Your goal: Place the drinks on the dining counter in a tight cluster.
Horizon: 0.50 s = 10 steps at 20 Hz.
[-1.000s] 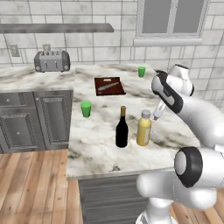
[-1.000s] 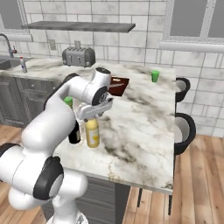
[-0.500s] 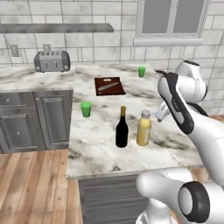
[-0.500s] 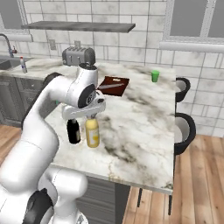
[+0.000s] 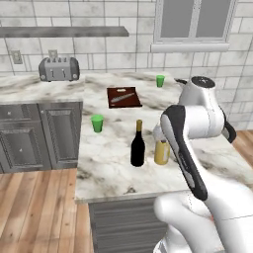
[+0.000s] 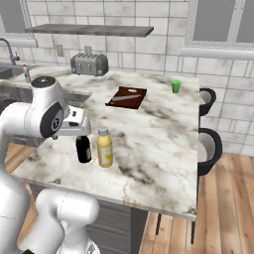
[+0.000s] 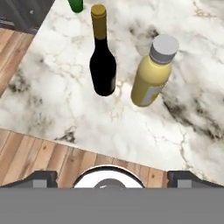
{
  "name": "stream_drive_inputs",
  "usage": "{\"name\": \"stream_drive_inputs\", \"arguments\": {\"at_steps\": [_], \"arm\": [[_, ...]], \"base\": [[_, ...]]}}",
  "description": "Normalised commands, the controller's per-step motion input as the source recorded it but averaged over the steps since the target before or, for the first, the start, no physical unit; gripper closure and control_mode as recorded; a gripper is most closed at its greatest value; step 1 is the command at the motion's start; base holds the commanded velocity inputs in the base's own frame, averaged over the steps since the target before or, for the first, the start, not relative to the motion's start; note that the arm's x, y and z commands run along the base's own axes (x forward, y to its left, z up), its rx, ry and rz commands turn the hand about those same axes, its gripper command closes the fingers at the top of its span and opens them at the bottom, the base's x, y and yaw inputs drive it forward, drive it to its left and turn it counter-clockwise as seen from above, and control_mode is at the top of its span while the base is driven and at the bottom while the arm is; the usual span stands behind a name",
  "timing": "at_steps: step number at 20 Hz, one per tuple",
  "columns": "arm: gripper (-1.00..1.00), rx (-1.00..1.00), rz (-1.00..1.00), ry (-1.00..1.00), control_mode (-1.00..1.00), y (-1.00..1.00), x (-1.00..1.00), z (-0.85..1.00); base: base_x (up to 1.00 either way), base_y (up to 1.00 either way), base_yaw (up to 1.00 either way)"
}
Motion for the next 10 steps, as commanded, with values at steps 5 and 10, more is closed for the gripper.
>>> {"name": "stream_drive_inputs", "arguments": {"at_steps": [5,10], "arm": [[-1.0,0.0,-0.46,-0.05,-1.0,0.52,-0.55,0.42],[-1.0,0.05,0.04,-0.01,-1.0,-0.07,-0.81,0.76]], "base": [[0.0,0.0,0.0],[0.0,0.0,0.0]]}}
